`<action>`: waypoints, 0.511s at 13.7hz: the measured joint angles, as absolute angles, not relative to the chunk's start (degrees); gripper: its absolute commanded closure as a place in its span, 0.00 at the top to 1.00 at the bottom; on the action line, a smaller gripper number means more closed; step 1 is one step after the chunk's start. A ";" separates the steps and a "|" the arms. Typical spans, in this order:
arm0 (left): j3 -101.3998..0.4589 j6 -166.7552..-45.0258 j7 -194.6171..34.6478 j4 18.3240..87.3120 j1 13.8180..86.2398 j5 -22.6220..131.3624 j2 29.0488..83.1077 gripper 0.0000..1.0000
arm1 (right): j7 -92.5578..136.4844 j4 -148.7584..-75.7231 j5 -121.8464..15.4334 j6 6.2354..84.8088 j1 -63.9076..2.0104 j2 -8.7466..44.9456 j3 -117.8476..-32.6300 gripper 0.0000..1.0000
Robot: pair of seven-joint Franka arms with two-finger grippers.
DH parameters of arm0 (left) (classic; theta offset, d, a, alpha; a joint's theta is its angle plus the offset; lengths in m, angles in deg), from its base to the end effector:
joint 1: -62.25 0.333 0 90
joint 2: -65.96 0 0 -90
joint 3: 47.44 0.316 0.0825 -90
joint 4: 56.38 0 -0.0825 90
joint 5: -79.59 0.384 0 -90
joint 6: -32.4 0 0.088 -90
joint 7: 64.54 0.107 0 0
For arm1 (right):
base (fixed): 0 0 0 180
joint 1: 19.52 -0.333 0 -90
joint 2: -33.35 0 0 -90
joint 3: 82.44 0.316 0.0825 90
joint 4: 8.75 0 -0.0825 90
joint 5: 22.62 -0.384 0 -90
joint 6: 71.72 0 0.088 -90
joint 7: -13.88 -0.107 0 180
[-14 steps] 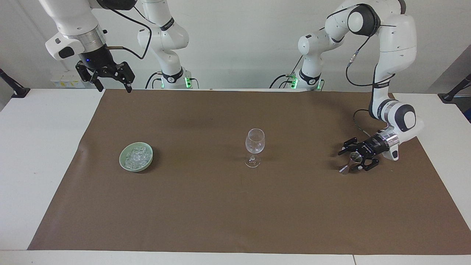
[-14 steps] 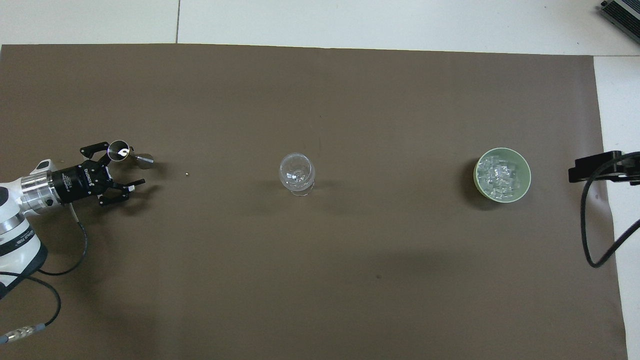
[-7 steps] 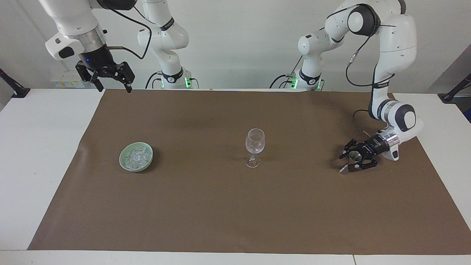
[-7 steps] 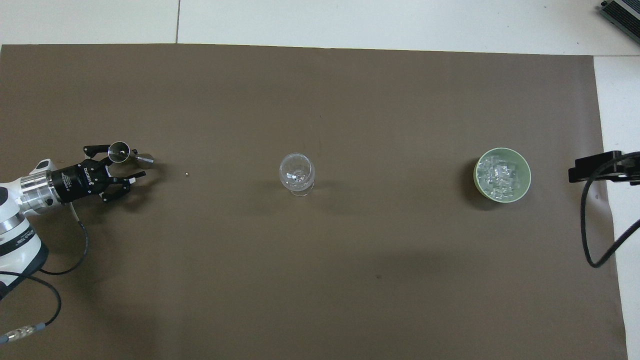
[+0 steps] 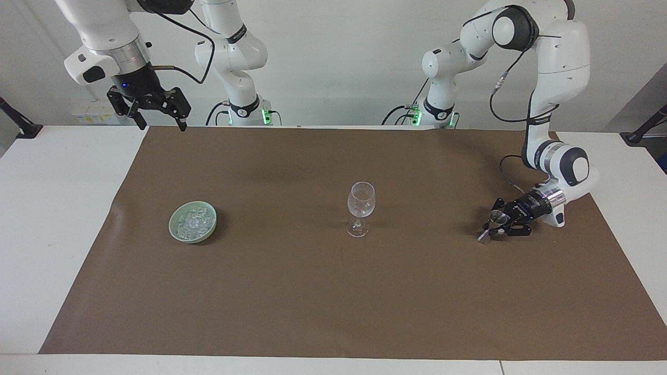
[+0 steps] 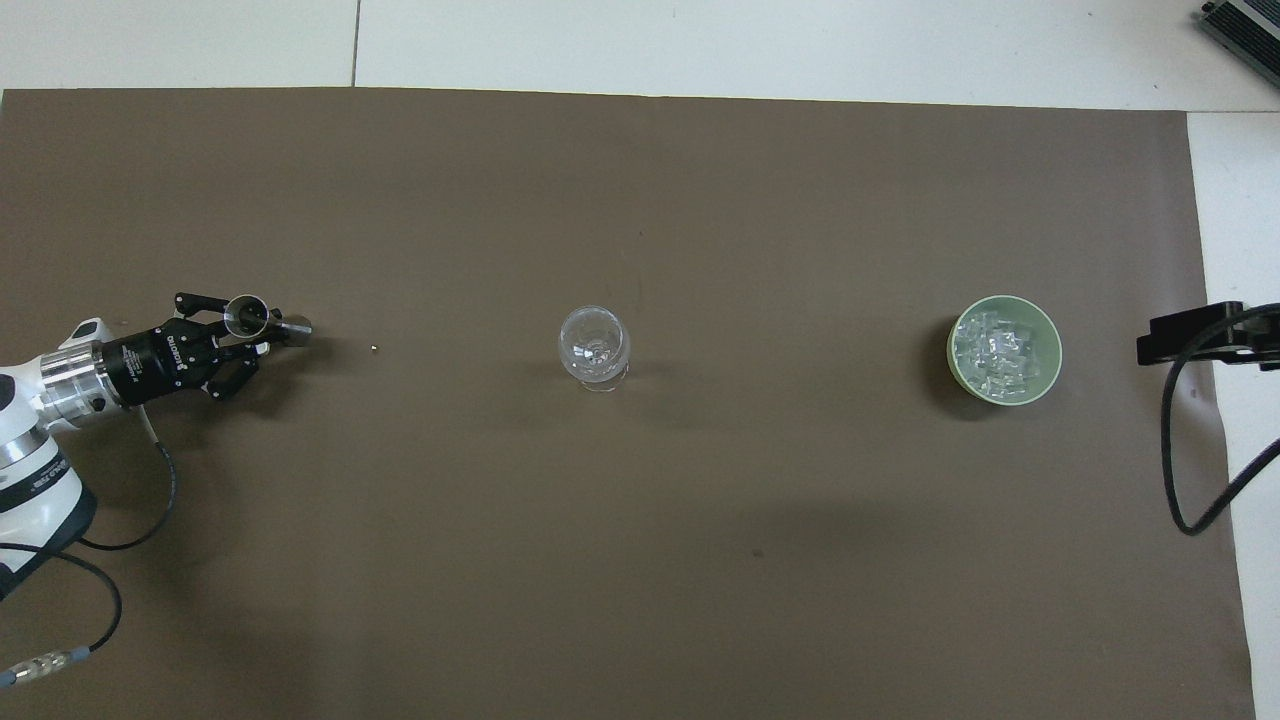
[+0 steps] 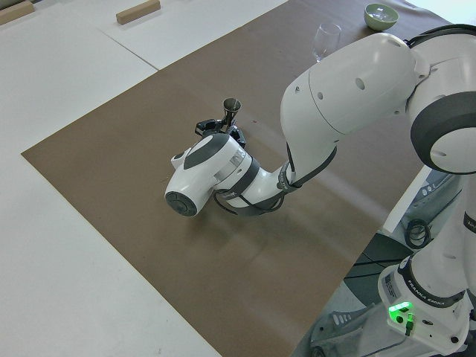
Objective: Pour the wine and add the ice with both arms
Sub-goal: 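Lift the jigger with the left gripper and carry it toward the glass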
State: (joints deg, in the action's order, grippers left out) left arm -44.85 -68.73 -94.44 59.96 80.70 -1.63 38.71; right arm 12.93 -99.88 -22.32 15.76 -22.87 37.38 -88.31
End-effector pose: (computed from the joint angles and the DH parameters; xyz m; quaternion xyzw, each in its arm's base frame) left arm 0.5584 0.1211 0.2205 0.4946 0.6225 -0.3135 0.5192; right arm 0.5276 -0.0259 0.6492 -0.9995 0.0303 -0.0031 0.0009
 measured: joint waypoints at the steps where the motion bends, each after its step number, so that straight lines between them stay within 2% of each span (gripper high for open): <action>1: -44.85 -68.70 -94.46 59.96 80.70 -1.64 38.71 0.00 | 12.93 -99.88 -22.32 15.76 -22.87 37.38 -88.31 1.00; 7: -44.86 -68.86 -99.68 59.05 80.69 -1.68 39.56 0.00 | 12.93 -99.88 -22.32 15.76 -22.87 37.38 -88.31 1.00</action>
